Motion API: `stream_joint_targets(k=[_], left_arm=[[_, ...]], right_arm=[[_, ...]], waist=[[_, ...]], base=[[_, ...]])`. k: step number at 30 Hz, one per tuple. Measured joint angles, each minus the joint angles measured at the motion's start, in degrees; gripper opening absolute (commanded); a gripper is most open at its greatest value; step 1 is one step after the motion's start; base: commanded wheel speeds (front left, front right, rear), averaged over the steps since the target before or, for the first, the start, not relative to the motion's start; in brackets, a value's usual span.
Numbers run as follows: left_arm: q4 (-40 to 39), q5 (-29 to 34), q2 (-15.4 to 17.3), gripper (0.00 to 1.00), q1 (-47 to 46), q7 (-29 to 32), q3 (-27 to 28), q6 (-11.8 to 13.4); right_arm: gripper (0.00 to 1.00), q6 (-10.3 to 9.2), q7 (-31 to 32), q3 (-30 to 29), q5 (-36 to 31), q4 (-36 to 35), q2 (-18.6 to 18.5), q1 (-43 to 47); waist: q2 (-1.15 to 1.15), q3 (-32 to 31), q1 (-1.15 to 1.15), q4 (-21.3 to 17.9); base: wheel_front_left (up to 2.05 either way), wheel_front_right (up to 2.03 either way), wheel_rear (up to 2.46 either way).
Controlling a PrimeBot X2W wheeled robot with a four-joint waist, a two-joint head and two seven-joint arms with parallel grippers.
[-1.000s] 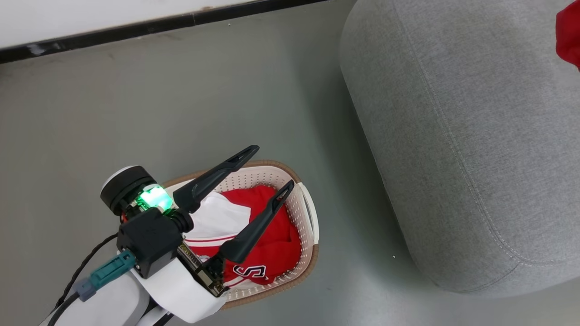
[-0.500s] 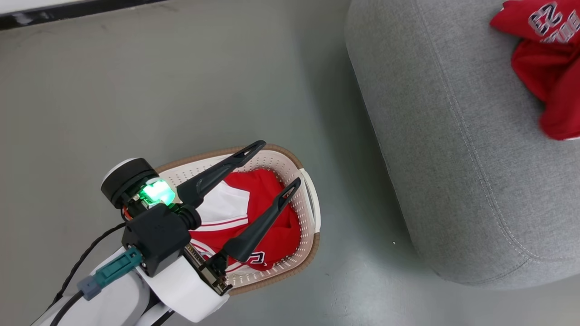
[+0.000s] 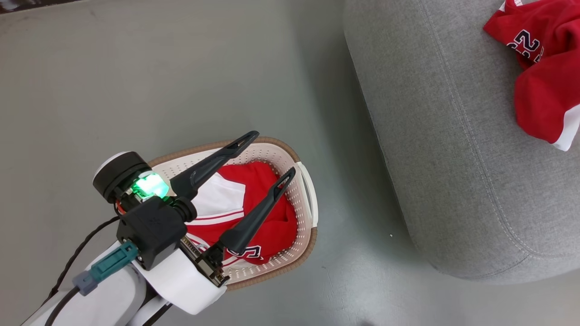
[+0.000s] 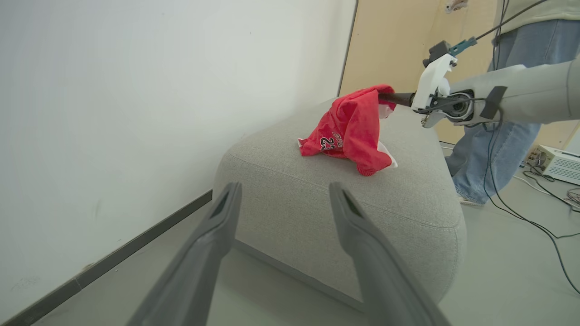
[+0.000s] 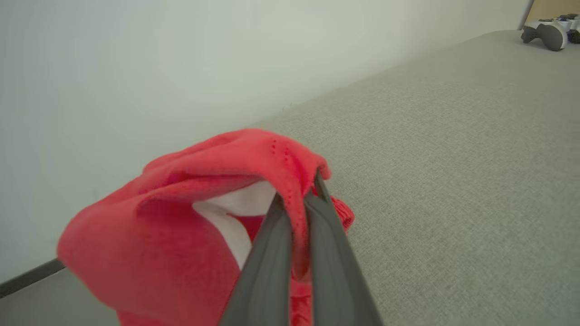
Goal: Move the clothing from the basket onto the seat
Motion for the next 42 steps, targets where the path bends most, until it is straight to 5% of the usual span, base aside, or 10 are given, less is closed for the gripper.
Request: stream_joint_targets(k=[20, 21, 22, 25, 26, 27, 42], left_arm=[[0.0, 0.0, 0.2, 1.00, 0.0, 0.0, 0.4, 0.3], [0.0, 0.0, 0.2, 1.00, 0.0, 0.0, 0.4, 0.3], [0.0, 0.0, 0.2, 1.00, 0.0, 0.0, 0.5, 0.3], [0.0, 0.0, 0.2, 1.00, 0.0, 0.0, 0.5, 0.3], [0.0, 0.0, 0.2, 1.00, 0.0, 0.0, 0.5, 0.3], [0.0, 0.0, 0.2, 1.00, 0.0, -0.1, 0.6, 0.3], [0.9, 0.0, 0.0, 1.00, 0.0, -1.2, 0.8, 0.5]], right_arm=[[0.00, 0.02, -1.3, 0.8, -7.4, 11.4, 0.2, 0.9], [0.15, 0.02, -1.4, 0.7, -7.4, 11.5, 0.4, 0.7], [0.15, 0.02, -1.5, 0.6, -7.4, 11.6, 0.6, 0.4], [0.59, 0.02, -1.6, 0.3, -7.4, 11.7, 0.9, -0.1], [0.85, 0.02, -1.6, 0.2, -7.5, 11.7, 1.0, -0.1], [1.00, 0.02, -1.6, 0.2, -7.6, 11.8, 1.2, -0.1], [1.00, 0.03, -2.0, -1.1, -8.5, 9.9, 2.4, 0.3]], waist=[[0.00, 0.5, 0.00, -0.8], [0.00, 0.6, 0.00, -0.8], [0.00, 0.6, 0.00, -0.8], [0.00, 0.6, 0.00, -0.9], [0.00, 0.6, 0.00, -0.9], [0.00, 0.6, 0.00, -0.9], [0.00, 0.4, 0.00, -2.1]], base=[[0.00, 0.00, 0.00], [0.00, 0.00, 0.00], [0.00, 0.00, 0.00], [0.00, 0.00, 0.00], [0.00, 0.00, 0.00], [0.00, 0.00, 0.00], [0.00, 0.00, 0.00]])
